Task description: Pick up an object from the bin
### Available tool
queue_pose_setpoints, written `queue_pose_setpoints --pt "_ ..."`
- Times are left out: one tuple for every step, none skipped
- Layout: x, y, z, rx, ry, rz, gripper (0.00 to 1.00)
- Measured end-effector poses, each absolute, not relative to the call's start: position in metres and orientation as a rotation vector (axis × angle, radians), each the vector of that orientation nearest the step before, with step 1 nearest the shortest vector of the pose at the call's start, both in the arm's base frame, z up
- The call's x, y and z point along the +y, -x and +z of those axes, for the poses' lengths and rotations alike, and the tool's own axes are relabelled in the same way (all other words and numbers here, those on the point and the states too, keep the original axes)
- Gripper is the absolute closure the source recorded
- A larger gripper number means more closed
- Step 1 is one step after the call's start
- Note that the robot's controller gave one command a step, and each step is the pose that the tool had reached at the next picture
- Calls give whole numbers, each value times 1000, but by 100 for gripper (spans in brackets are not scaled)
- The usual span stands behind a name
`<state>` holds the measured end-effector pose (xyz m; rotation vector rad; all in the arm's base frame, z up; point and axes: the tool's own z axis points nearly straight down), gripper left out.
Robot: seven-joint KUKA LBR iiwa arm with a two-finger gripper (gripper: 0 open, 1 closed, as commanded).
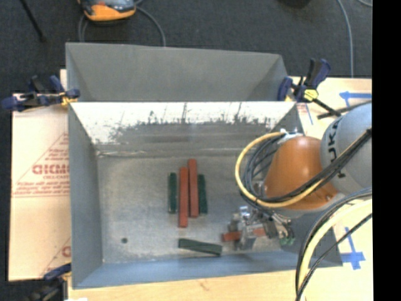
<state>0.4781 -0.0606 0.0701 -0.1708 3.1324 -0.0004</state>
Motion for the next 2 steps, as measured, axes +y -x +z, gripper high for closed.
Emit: queue_pose_setpoints --pt "-61 -478 70 3132 171 -1 100" --pt "-48 -527 217 3128 233 -1 100"
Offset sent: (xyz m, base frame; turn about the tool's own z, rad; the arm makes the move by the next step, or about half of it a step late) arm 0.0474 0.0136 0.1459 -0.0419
